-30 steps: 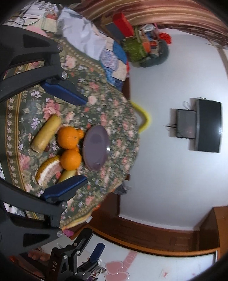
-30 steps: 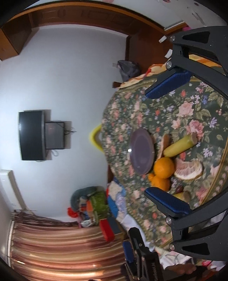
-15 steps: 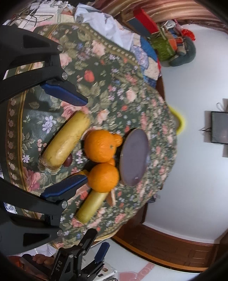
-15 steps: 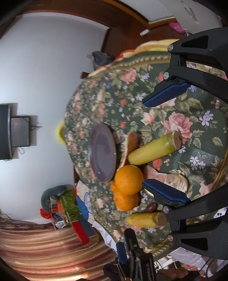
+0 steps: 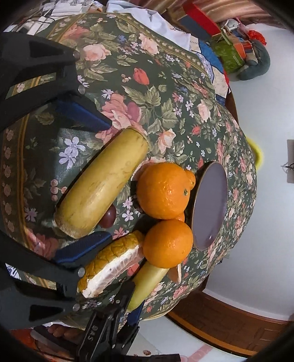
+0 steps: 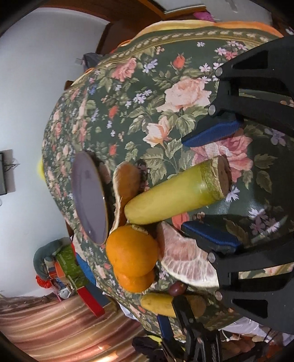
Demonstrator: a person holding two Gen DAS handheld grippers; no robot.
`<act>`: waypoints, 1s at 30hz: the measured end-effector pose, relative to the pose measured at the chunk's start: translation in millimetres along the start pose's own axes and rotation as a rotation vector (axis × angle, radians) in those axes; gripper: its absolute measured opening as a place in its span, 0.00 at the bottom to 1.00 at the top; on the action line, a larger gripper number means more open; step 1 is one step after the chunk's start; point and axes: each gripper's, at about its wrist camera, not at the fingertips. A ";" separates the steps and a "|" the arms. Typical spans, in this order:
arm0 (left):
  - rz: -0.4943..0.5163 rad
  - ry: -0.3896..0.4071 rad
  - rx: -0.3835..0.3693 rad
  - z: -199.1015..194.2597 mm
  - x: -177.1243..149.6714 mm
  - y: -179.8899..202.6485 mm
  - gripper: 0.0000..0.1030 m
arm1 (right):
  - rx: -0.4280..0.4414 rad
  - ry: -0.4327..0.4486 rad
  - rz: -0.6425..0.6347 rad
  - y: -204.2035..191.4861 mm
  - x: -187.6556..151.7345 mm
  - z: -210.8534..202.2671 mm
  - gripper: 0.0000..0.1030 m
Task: Organize fruits
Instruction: 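Lower both tools and grasp the two yellow cylinders, one in each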
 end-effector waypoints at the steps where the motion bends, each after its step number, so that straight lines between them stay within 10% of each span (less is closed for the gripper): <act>1: 0.003 0.005 -0.001 -0.2 -0.6 -0.8 0.90 | -0.001 0.002 -0.002 -0.6 -0.4 0.0 0.60; 11: -0.024 0.037 0.086 -10.6 -8.0 -32.0 0.91 | 0.028 -0.006 0.000 -1.5 -5.6 -6.0 0.38; 30: 0.020 -0.002 -0.016 2.2 -1.8 -27.9 0.42 | 0.036 -0.024 -0.016 -4.3 -7.9 -10.0 0.34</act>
Point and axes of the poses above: each gripper's, at about its wrist camera, not at the fingertips, and z roughly the way its jaws point, y to its right, x to its top, and after that the axes turned 10 degrees about -y, right-handed
